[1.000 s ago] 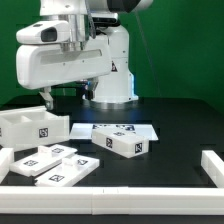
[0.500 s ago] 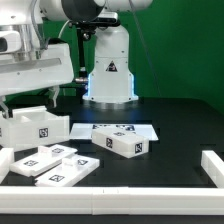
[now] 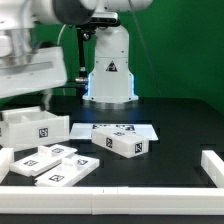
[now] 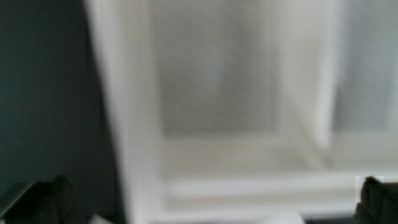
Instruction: Assemble cabinet
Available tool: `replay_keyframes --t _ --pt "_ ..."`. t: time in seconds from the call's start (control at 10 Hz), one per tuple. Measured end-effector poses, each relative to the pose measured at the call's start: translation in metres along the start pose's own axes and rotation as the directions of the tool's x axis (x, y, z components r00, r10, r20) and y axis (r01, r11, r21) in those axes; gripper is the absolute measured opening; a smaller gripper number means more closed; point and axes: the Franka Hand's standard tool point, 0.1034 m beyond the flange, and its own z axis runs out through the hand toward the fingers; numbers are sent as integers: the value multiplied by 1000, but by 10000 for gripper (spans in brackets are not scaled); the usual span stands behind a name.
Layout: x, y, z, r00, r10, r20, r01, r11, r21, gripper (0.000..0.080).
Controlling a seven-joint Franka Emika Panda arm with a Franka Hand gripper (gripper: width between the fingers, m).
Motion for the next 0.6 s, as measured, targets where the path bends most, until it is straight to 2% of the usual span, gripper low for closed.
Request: replay_keyframes --t 0.1,0.3,0.4,0.5,0.6 --pt "-4 8 4 1000 9 1 -9 1000 0 797" --pt "-11 9 25 1000 18 17 -18 999 26 797" --pt "-13 9 29 1000 20 21 -20 999 33 797" --pt "-12 9 28 1000 18 20 -18 999 30 764" --pt "-12 8 29 1000 18 21 -18 999 32 764"
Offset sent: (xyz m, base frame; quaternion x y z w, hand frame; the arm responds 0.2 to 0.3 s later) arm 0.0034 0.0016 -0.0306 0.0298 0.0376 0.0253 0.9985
